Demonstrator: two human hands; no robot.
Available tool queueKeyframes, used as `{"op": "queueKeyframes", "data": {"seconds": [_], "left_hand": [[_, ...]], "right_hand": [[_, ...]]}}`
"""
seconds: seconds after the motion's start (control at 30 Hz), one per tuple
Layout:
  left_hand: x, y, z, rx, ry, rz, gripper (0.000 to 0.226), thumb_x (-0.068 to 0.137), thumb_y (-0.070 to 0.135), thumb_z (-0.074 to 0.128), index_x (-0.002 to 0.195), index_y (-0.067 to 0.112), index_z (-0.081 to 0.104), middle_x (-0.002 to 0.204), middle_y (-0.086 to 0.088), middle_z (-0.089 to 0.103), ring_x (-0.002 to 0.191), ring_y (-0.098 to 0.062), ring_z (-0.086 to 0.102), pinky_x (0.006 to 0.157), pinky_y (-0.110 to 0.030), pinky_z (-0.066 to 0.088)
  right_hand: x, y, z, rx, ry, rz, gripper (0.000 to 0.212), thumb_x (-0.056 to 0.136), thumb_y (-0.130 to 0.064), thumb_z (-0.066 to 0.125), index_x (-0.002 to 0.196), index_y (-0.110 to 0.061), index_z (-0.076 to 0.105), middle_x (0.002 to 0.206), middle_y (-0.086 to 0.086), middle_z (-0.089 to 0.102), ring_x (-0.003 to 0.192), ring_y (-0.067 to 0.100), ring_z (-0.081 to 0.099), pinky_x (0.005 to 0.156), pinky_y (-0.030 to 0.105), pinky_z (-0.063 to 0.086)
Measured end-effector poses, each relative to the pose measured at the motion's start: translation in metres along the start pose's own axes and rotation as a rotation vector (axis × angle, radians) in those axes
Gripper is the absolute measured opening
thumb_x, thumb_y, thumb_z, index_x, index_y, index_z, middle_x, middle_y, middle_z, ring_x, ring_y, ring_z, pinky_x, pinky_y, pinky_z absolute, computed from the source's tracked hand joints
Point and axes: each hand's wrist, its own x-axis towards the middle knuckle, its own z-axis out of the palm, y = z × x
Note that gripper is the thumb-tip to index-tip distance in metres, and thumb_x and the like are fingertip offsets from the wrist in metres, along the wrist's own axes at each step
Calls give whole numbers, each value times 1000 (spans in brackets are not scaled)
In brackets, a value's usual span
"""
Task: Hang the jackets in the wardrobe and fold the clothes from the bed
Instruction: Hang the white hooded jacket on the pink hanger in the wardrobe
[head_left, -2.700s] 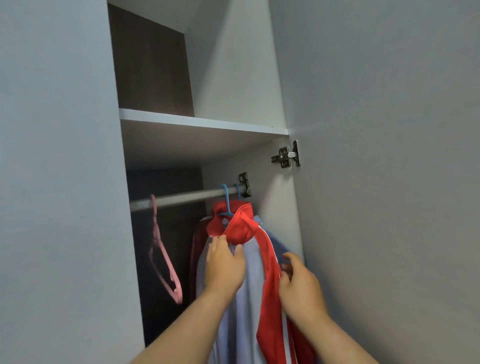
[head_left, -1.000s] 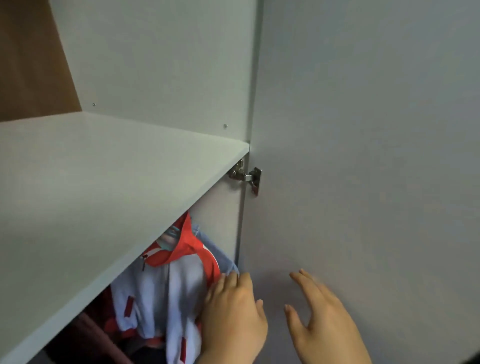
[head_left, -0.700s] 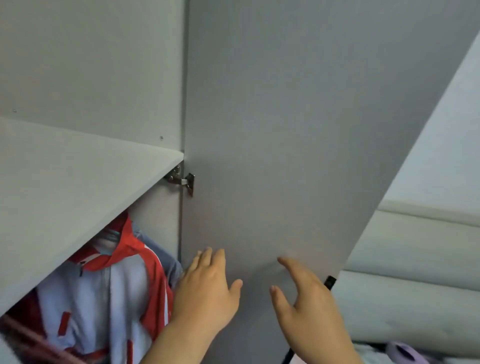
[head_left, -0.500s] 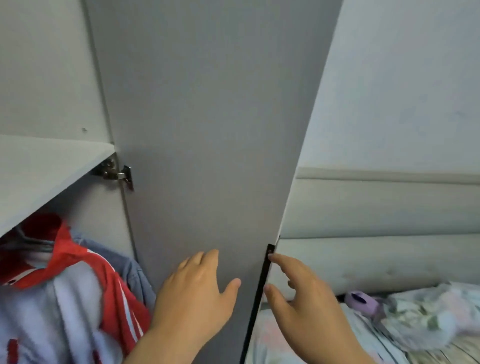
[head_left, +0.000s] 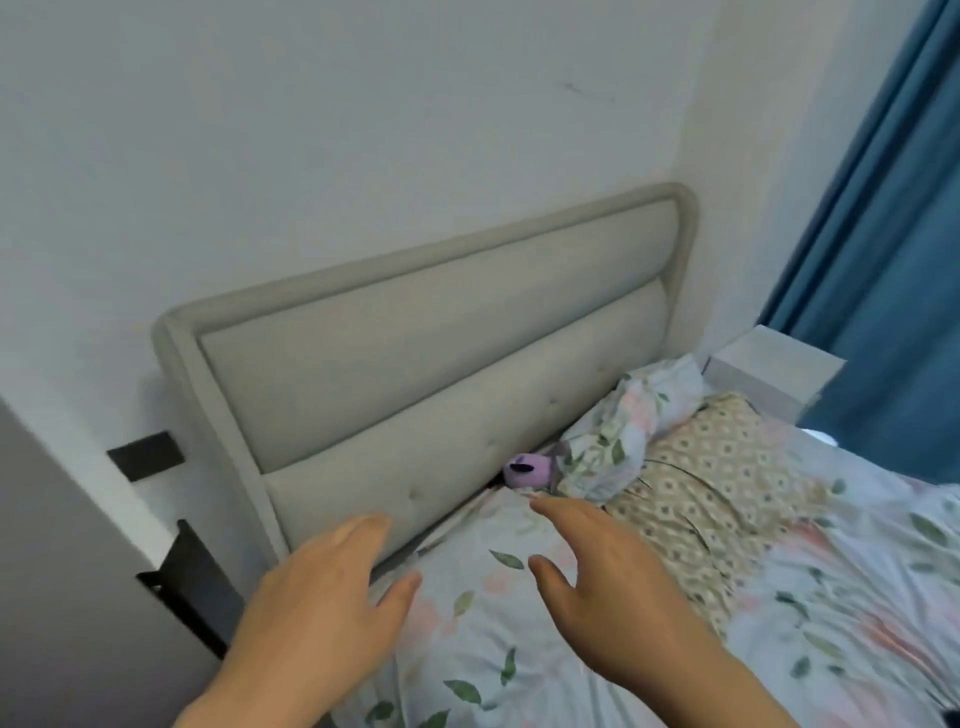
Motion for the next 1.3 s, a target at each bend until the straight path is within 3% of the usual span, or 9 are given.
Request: {"op": "queueKeyframes", "data": {"seconds": [0.17, 0.37, 0.5, 0.63, 0.83, 0.93, 1.13, 1.3], "left_hand": [[29, 13, 19, -15, -70, 80, 57, 90, 66, 39, 142, 41, 34, 147, 22, 37, 132, -5, 40, 98, -27, 41], [52, 39, 36, -58, -141, 247, 57, 89, 66, 41, 140, 42, 37, 143, 25, 41, 128, -4, 43, 94, -25, 39], [56, 58, 49, -125, -237, 377, 52, 88, 65, 44, 136, 45, 39, 139, 27, 43, 122, -4, 47, 84, -24, 39], [53, 78, 62, -188, -314, 495, 50, 88, 62, 48, 136, 49, 37, 144, 29, 38, 126, -1, 44, 90, -20, 37], [50, 129, 72, -254, -440, 714, 47, 93, 50, 50, 138, 41, 41, 143, 17, 45, 129, -10, 45, 100, -27, 38], [37, 162, 69, -242, -472, 835, 50, 92, 54, 49, 140, 42, 40, 144, 16, 46, 129, -11, 47, 102, -29, 41], [-21, 246, 61, -211, -472, 1117, 53, 94, 60, 43, 142, 43, 32, 145, 21, 42, 128, 0, 45, 99, -16, 37], [-85, 313, 69, -210, -479, 1284, 48, 94, 58, 42, 140, 46, 34, 147, 24, 38, 126, -1, 48, 99, -20, 41]], "right_hand": [[-17, 22, -7, -49, 51, 157, 49, 96, -46, 47, 144, -39, 35, 143, -22, 42, 126, 3, 42, 96, 19, 36], [-61, 28, -13, -74, 98, 390, 49, 96, -47, 46, 143, -41, 34, 142, -25, 40, 128, 3, 40, 101, 20, 36], [-100, 18, -22, -119, 104, 573, 49, 96, -49, 45, 143, -41, 33, 142, -24, 40, 128, 3, 41, 102, 20, 36], [-138, 1, -34, -165, 119, 731, 52, 97, -49, 44, 146, -41, 29, 147, -23, 36, 132, 3, 37, 106, 21, 33], [-196, -22, -49, -269, 206, 951, 54, 98, -47, 43, 149, -36, 27, 148, -18, 36, 134, 8, 36, 109, 27, 34], [-228, -28, -55, -281, 266, 1044, 54, 98, -47, 44, 148, -35, 28, 147, -17, 37, 132, 8, 37, 109, 27, 34], [-308, -32, -65, -248, 414, 1233, 55, 97, -47, 45, 148, -37, 27, 149, -20, 32, 135, 6, 32, 111, 26, 31], [-399, -26, -70, -227, 539, 1416, 53, 96, -48, 44, 146, -39, 29, 144, -21, 37, 130, 4, 37, 104, 20, 31]]}}
